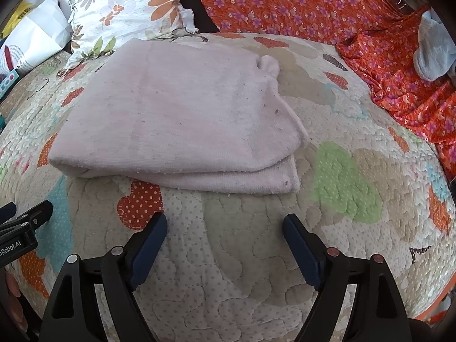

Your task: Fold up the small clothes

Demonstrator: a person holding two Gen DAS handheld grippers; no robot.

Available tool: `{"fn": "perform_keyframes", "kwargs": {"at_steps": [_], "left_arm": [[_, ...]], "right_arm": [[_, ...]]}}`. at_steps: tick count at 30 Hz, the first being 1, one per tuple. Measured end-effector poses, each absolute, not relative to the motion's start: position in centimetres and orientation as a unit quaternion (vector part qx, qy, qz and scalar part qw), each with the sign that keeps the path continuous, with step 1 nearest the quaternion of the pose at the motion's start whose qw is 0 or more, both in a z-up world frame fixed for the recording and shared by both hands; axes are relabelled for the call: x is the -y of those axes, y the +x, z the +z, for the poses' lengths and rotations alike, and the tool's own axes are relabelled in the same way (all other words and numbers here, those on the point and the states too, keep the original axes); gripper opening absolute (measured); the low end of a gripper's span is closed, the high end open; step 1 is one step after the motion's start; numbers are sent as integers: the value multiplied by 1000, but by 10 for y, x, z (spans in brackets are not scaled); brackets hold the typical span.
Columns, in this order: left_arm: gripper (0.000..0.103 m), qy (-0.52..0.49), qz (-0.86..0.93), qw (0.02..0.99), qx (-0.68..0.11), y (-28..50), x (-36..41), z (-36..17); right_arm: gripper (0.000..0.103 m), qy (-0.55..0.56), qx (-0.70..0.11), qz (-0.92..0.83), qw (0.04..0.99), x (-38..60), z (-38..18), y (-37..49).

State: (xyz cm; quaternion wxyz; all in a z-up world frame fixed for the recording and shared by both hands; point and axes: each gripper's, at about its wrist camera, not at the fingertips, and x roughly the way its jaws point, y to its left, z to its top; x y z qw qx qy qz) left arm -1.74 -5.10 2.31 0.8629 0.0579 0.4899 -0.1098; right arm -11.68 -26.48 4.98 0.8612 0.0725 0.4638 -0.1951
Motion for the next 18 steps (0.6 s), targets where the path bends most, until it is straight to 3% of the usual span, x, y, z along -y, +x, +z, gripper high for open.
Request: {"fn": "perform_keyframes", "kwargs": {"at_steps": [18], "left_arm": [[103, 56, -106, 865, -486, -19, 51, 23]], "right_arm": [[92, 74, -464, -202, 860, 266, 49, -116]]}}
